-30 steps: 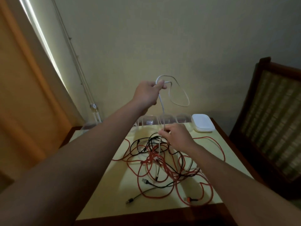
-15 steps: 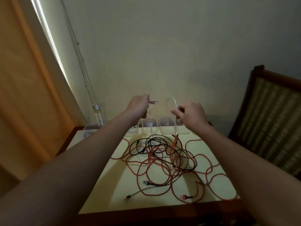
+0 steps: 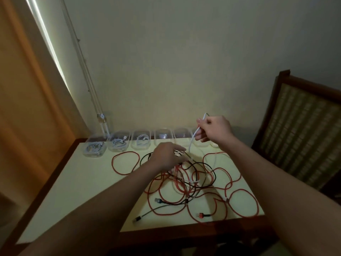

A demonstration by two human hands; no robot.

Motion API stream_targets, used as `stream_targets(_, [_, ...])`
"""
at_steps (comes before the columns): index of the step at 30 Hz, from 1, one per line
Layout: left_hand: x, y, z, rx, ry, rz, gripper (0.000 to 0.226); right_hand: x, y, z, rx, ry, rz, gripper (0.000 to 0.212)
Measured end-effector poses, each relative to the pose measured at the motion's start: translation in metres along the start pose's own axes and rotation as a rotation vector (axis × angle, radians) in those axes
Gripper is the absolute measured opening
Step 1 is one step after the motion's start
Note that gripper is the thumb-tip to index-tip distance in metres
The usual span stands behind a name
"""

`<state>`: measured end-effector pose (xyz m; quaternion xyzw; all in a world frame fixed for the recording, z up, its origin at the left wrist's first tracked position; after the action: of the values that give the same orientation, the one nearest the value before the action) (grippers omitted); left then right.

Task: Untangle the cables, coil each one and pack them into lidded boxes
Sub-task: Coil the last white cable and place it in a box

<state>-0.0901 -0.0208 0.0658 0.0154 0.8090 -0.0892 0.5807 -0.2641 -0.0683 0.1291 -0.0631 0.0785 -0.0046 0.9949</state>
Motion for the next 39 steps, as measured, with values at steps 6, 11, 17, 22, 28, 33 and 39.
stream_targets(6, [0.022,-0.003,-0.010,-0.004,0.029,-0.045,0.041,-0.013,0.001,-0.004,0.138,0.001,0.123,0.033])
stream_targets(11, [-0.015,0.000,-0.008,-0.084,0.236,-0.203,0.036,-0.027,0.013,-0.012,0.076,0.236,0.175,0.032])
stream_targets(17, [-0.072,0.017,-0.023,-0.074,0.424,-0.421,0.036,-0.033,0.050,-0.015,-0.091,0.135,0.209,0.023])
stream_targets(22, [-0.090,0.051,-0.037,-0.082,0.597,-0.432,0.036,-0.038,0.089,-0.002,-0.062,0.244,0.390,0.022])
stream_targets(28, [-0.124,0.093,-0.057,-0.062,0.734,-0.458,0.031,-0.046,0.136,0.020,-0.035,0.610,0.462,0.045])
stream_targets(33, [-0.156,0.133,-0.083,-0.043,0.781,-0.465,0.031,-0.037,0.166,0.065,-0.398,0.641,0.088,0.045])
stream_targets(39, [-0.186,0.166,-0.106,-0.021,0.911,-0.472,0.034,-0.011,0.199,0.107,-0.398,-0.018,0.159,0.033])
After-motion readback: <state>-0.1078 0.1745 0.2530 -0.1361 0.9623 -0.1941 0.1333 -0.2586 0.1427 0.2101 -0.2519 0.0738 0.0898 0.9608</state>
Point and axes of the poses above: each hand's wrist, its own y-axis away from the middle knuckle, its own x-axis out of the palm, z = x × y, the point moved 3 cm from there along -y, towards the middle knuckle, and after that the axes turned 15 degrees about -y, right-handed, at the moved point
